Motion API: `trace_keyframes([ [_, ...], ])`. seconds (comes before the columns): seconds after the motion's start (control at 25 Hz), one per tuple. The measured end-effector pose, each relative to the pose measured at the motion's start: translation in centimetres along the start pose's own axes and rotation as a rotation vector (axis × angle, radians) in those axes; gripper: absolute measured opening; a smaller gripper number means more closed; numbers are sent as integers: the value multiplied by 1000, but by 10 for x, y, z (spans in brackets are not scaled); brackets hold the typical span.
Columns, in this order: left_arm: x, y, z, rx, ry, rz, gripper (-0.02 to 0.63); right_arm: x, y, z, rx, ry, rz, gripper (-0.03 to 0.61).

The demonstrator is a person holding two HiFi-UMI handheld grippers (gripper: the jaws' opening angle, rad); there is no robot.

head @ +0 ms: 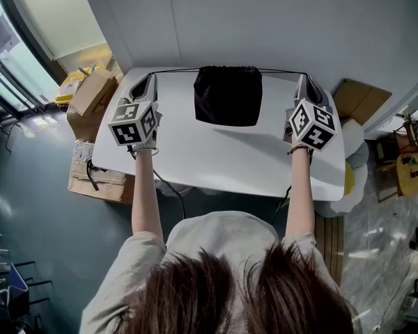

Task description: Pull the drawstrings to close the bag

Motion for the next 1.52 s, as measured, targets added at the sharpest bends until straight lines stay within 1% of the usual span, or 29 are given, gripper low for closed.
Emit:
trace_keyframes([
  [0.6, 3, 6, -3, 5, -5, 0, -2, 4, 3, 3, 23, 2, -1, 15],
  [0.72, 3, 5, -3, 4, -3, 2, -2, 4, 3, 2, 23, -11, 0, 15],
  [1.12, -3, 7, -1, 7, 37, 13, -2, 1, 4, 5, 19, -64, 8, 15],
  [1.52, -4, 10, 0, 11, 51, 19, -2, 1, 5, 6, 18, -73, 10, 15],
])
Point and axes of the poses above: the fingertips, and each gripper's own axes: y forward along the fingers, z to its right, x out of its underside, the point moved 1 cm from there along -y, backward along the fingers, and after that the axes turned 7 degrees about z, right-handed, at the moved point
